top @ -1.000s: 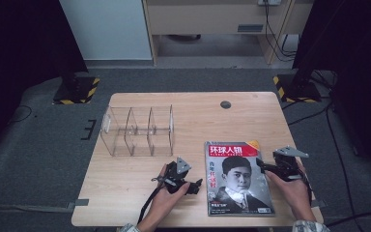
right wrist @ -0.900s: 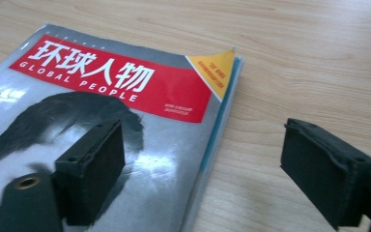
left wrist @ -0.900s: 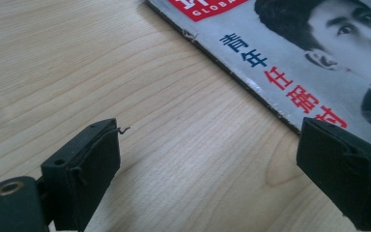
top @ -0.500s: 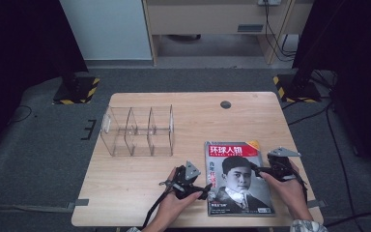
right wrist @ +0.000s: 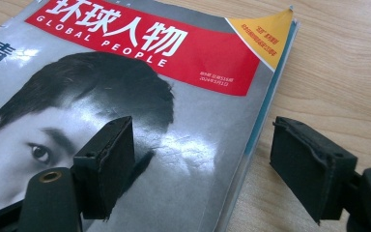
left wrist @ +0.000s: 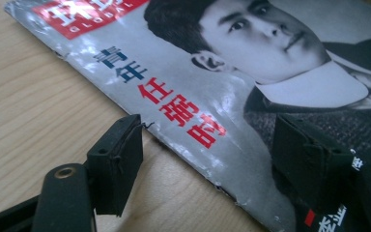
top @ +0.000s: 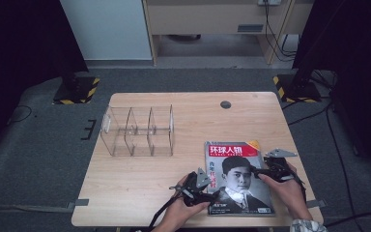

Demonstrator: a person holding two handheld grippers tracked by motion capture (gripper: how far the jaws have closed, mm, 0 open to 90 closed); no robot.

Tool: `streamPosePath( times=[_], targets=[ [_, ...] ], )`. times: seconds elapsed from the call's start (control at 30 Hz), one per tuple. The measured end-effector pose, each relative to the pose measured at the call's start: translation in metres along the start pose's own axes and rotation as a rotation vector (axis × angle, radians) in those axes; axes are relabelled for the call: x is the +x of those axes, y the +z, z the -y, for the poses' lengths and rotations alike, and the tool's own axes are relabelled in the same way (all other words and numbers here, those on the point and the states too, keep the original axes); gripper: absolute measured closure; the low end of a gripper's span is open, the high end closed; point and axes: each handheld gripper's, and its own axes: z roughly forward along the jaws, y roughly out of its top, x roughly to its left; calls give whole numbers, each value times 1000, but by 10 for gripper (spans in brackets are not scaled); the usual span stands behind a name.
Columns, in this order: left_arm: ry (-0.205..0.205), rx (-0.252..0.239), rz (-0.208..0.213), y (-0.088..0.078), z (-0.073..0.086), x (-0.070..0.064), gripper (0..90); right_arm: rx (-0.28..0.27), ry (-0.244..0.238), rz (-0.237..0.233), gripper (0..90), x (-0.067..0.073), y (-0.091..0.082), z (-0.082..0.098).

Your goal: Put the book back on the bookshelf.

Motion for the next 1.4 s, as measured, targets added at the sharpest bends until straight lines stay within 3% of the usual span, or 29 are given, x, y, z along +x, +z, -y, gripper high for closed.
streamPosePath(
  times=[0.1,0.4,0.53,0.77,1.1,1.27,1.4],
  targets=[
    [-17,0,17,2,-1,0,277,12,7,-8,234,0,2,1],
    [-4,-24,14,2,-4,-2,287,10,0,-16,247,1,3,2],
    [16,-3,13,5,-4,-3,254,12,-2,-18,259,2,2,2],
    [6,9,18,4,-3,-2,252,-33,16,-25,340,4,-7,1],
    [8,9,18,5,-3,-2,252,-92,-5,-42,428,15,-20,-6],
    [8,9,18,5,-3,-2,252,-119,-3,-75,499,16,-24,-8],
    [9,10,18,4,-3,-2,253,-133,-28,-107,521,20,-25,-9]
  ],
)
